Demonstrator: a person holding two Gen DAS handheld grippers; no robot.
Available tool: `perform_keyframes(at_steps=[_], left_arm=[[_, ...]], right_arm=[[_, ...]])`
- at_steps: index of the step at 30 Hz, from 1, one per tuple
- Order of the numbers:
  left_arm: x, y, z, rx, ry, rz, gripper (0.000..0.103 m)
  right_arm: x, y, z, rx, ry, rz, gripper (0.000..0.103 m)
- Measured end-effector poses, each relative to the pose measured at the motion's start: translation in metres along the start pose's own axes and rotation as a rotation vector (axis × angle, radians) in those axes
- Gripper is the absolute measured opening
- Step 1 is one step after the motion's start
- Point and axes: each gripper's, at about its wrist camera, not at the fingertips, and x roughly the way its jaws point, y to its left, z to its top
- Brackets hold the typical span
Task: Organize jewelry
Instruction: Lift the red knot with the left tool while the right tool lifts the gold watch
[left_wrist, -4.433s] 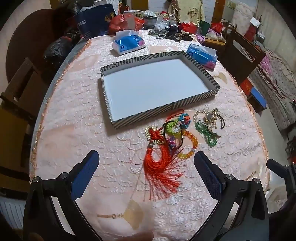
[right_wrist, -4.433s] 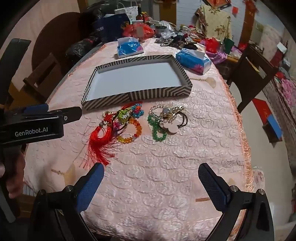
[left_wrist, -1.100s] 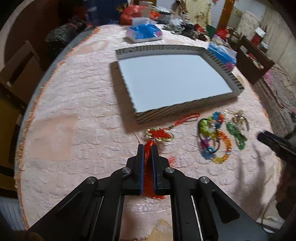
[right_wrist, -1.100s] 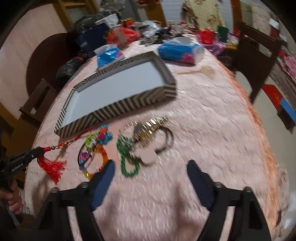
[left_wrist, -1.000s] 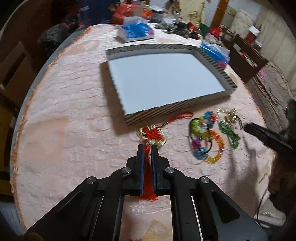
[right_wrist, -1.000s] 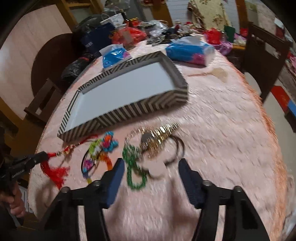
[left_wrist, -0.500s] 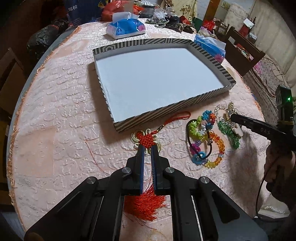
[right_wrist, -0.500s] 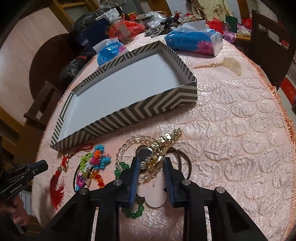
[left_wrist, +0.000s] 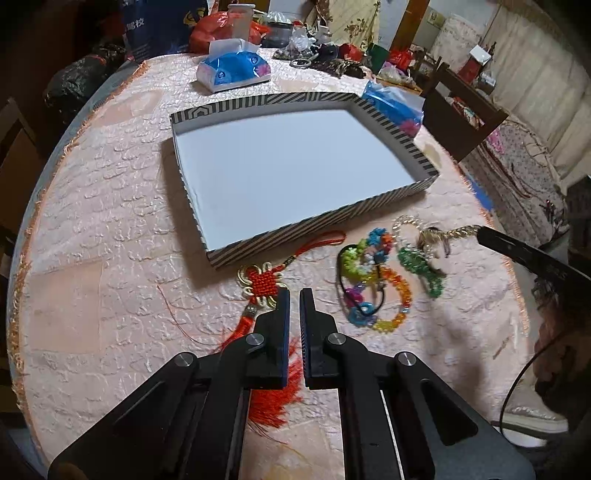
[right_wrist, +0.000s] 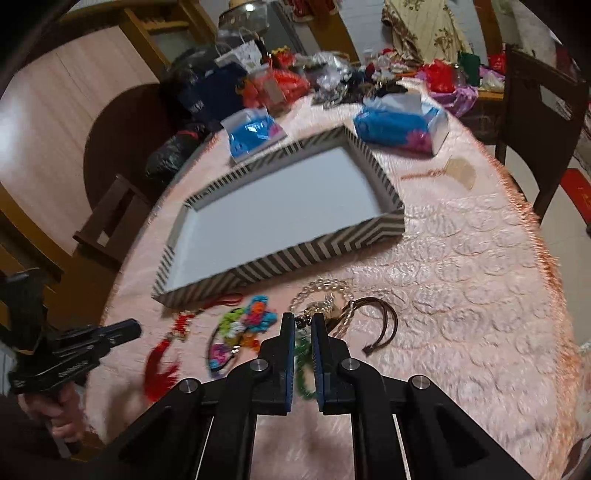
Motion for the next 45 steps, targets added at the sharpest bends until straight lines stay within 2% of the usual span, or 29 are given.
perform_keyframes(at_steps=[8,14,21,35,40,45], left_arm=[[-0.03,-0.017,0.004,0.003,-0.01,-0.034,0.003],[-0.045,-0.032,0.006,0.01,0.009,-0.022,0.003],[-0.063,-0.047,0.007,0.03,-0.021,0.036,0.003],[-0.077,-0.056,0.001,0.048,-0.046,0.056,0.003],[-0.086,-0.053,0.005,0.032,-0.071,0.011,0.003],[-0.096,-0.046,0.014,0.009,-0.097,-0.065,0.003]], right_arm=[[-0.048,0.014,-0.013,0.029,-0.059,0.007,0.008],[-0.065,0.026,-0.023,0.049,-0.061,-0.03,0.008],[-0.071,0.043,-0.032,0.013,-0.025,-0.136,0.008],[-0.09,0.061,-0.045,-0.048,-0.055,-0.174,0.008],[-0.093,0.062,-0.043,-0.058,-0.064,-0.181,0.008],[-0.094,0.06,-0.04,-0.065,-0.07,-0.166,0.008]])
